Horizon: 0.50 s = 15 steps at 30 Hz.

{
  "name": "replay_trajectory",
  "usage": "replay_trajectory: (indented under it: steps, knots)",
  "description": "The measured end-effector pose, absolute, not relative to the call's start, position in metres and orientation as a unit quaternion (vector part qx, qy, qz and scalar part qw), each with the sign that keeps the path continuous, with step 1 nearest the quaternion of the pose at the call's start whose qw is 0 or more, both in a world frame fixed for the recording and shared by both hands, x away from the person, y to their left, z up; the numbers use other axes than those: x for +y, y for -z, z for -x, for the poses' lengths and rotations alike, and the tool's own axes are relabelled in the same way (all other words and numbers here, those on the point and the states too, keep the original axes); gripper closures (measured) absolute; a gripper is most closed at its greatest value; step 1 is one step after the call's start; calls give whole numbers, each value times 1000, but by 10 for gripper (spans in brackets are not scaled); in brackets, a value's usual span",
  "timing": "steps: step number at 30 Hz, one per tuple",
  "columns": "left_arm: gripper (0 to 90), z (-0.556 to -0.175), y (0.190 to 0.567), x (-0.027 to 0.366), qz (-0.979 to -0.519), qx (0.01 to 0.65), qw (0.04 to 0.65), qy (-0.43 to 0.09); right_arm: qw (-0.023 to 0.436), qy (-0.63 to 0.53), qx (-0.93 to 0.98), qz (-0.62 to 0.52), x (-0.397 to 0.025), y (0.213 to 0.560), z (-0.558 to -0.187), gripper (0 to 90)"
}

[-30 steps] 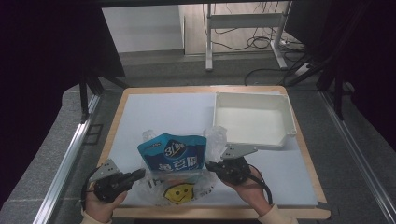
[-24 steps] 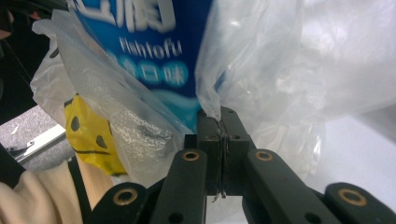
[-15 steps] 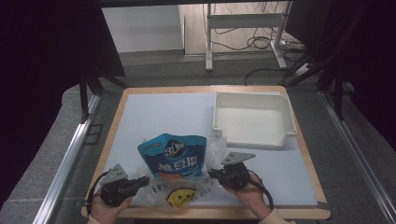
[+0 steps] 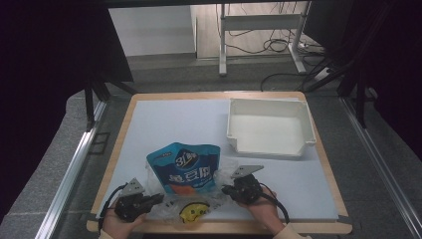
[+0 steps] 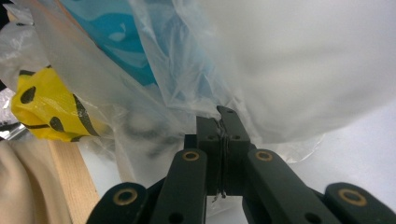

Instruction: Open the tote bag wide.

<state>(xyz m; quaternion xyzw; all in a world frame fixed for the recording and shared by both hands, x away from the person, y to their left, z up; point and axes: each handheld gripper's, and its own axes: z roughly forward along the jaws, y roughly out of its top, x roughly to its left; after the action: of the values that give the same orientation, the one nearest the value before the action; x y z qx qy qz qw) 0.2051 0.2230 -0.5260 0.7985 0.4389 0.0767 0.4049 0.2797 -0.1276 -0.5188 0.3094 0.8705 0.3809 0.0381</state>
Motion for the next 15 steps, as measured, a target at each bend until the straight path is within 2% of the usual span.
replay_trajectory:
  steps: [10, 15]
  knots:
    - [892, -207, 532, 221, -802, 443, 396, -66, 38, -367, 877, -309, -125, 521, -280, 879]
    - [842, -208, 534, 224, -797, 450, 400, -54, 35, -365, 878, -309, -126, 522, -281, 878]
